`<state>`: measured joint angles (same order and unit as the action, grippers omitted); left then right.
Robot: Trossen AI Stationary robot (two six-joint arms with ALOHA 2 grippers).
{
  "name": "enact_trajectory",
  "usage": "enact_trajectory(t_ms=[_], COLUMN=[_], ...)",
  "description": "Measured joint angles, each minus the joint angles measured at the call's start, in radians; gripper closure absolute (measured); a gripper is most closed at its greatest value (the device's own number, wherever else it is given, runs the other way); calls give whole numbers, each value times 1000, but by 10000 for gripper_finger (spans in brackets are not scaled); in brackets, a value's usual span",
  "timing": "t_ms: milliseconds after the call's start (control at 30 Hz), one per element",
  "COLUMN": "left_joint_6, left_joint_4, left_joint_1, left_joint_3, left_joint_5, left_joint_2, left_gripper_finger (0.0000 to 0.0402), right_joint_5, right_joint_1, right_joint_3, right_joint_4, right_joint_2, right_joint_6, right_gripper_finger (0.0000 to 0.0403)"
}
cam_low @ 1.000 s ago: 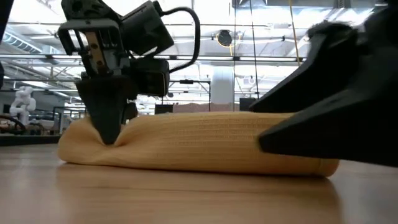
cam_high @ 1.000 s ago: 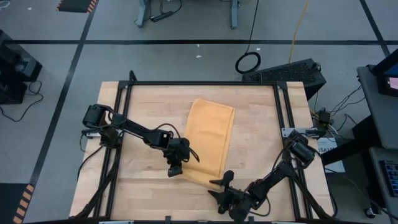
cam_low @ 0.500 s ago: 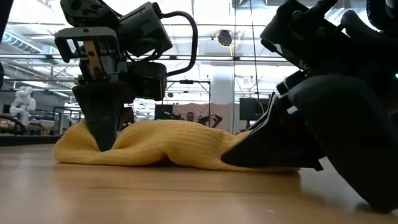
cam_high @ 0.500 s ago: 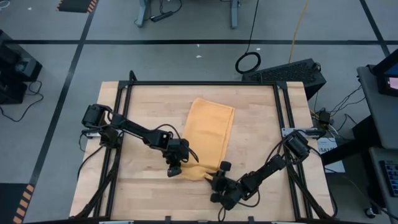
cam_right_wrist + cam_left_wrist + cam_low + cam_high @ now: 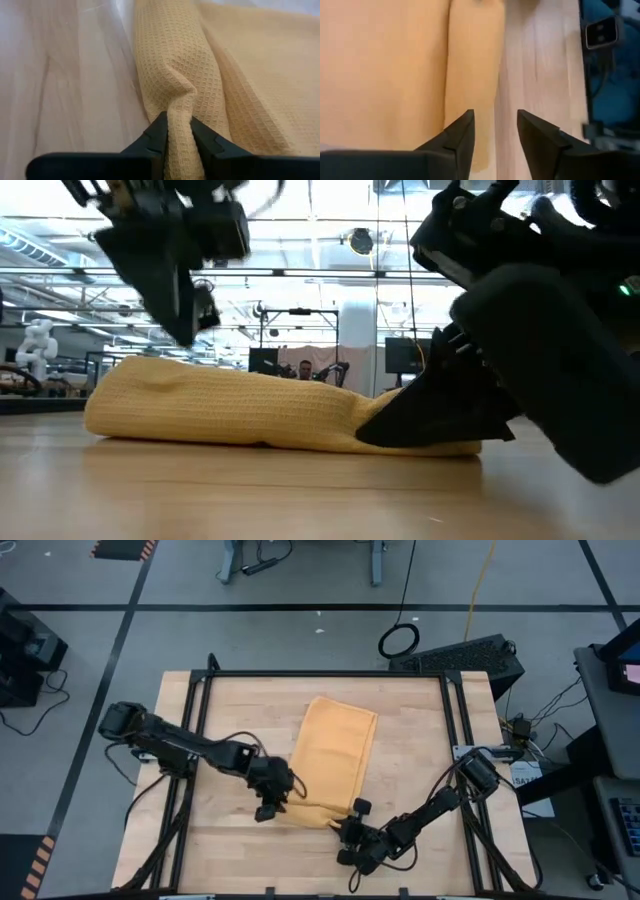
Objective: Roll towel
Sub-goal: Roll the yellow towel
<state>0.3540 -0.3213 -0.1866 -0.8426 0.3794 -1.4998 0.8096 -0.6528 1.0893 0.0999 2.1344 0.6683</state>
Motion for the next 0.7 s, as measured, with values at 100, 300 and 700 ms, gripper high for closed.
enact_trajectory(t_ms=[100,300,700], left_joint_6=[-17,-149,-233], left_joint_4=[1,126,201], left_joint_1=[-65,-304,-494], left_joint_3=[0,-1,-1], left_joint_5=[-161,-524,-878], left_joint_2=[55,27,-236], left_gripper_finger=[236,206,122], right_joint_5=[-50,-133,-260], right_joint_1=[2,21,41], right_joint_3=[-1,-2,-1], right_joint_4=[-14,-24,25], right_joint_2=[-22,-53,-59], right_joint_6=[24,77,137], right_gripper_finger=[360,361,361])
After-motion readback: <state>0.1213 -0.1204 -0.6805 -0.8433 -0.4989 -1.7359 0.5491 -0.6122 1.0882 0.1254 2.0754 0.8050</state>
